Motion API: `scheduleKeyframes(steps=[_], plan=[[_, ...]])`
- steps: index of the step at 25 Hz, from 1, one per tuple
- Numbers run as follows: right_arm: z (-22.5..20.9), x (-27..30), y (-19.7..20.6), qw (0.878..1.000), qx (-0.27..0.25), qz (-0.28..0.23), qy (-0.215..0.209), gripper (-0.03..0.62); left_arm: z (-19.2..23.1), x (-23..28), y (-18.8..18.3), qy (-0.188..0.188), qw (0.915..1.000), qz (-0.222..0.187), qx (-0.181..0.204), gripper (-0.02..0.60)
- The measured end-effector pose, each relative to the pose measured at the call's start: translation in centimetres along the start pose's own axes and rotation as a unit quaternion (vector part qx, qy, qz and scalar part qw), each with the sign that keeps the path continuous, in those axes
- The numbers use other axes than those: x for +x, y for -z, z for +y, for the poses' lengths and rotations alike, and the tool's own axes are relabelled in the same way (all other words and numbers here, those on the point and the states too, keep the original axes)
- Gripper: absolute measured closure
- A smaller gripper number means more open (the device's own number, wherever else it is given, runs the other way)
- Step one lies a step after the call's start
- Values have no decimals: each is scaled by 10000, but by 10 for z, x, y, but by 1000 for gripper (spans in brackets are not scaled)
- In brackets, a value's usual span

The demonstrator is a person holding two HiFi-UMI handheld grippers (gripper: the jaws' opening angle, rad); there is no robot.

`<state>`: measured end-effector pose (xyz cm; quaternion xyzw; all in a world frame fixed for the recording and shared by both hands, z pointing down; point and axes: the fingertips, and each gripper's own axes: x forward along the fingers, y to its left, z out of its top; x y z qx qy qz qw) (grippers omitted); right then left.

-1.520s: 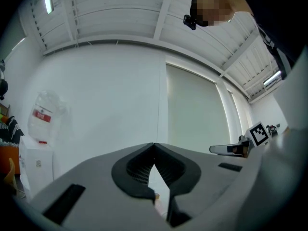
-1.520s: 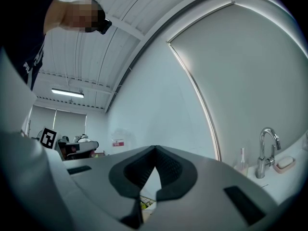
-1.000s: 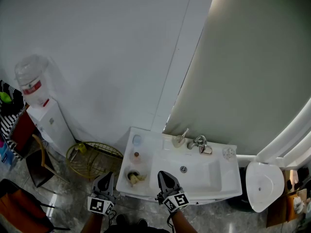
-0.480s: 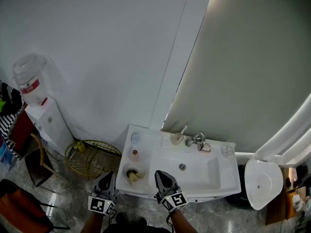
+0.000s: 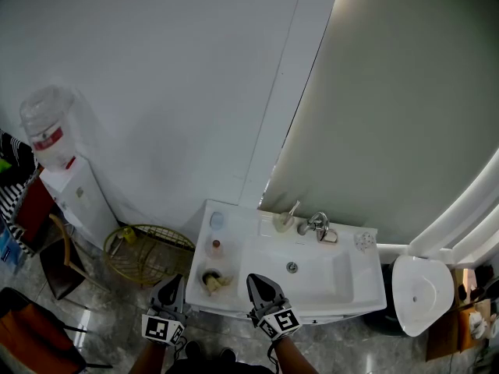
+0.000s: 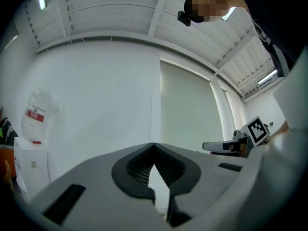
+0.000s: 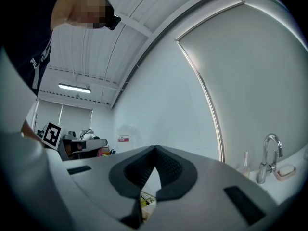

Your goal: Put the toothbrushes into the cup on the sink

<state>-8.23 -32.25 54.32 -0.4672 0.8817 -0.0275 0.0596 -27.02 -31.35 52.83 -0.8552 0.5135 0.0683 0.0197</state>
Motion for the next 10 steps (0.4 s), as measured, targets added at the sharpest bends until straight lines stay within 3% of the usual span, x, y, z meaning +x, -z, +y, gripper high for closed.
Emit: scheduleKeyframes(steps=[10], plan=[[5, 3, 3, 9999, -1, 18, -99, 566, 2, 2, 1, 42, 10000, 15, -68, 557]])
